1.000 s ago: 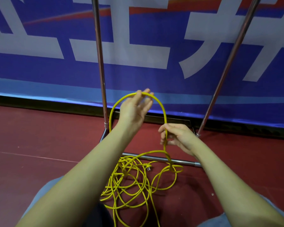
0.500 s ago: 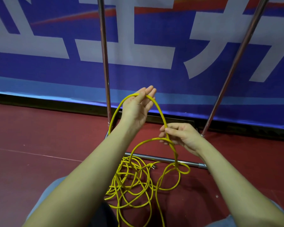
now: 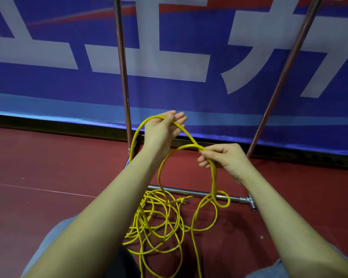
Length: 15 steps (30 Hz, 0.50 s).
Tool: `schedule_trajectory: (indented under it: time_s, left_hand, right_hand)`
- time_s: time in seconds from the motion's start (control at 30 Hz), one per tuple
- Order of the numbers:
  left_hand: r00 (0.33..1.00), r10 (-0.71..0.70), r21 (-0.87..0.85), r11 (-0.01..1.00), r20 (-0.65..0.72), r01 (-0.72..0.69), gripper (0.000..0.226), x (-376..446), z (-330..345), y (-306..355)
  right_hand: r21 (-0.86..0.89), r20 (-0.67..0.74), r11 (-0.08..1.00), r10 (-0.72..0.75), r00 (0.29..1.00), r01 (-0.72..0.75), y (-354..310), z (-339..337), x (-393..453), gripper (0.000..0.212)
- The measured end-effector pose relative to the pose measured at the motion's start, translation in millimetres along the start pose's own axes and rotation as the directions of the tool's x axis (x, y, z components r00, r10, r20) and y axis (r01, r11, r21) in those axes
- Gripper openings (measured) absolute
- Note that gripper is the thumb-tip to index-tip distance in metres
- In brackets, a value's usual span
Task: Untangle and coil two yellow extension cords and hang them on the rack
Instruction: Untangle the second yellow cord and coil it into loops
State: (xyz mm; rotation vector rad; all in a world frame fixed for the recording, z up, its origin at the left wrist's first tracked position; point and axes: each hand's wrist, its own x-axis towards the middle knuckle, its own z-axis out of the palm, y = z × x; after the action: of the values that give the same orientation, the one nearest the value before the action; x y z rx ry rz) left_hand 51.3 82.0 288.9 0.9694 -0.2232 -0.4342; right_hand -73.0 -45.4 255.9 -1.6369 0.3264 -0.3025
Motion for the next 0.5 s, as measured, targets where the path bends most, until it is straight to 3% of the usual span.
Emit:
schedule_trajectory:
  time_s: [0.1, 0.33, 0.5]
  left_hand:
    - [0.996, -0.034, 0.047, 0.998, -0.077, 0.038, 0.012, 2.6, -8.2, -4.7]
    - [0.984, -0.088, -0.043, 0.996, -0.157, 0.082, 0.013, 12.1, -17.2, -7.3]
    - [0.98, -0.149, -0.054, 0.988, -0.136, 0.143, 0.015, 7.5, -11.1, -8.2]
  right_hand:
    - [0.033, -0.054, 0.998, -0.05, 0.997, 0.052, -1.2, -0.4, -0.2, 0.011]
    - [0.15, -0.235, 0.982, -0.074, 0.969, 0.111, 0.4, -2.4, -0.5, 0.013]
    - [0.144, -0.33, 0.985, -0.043, 0.943, 0.095, 6.7, -7.6, 3.0, 0.015]
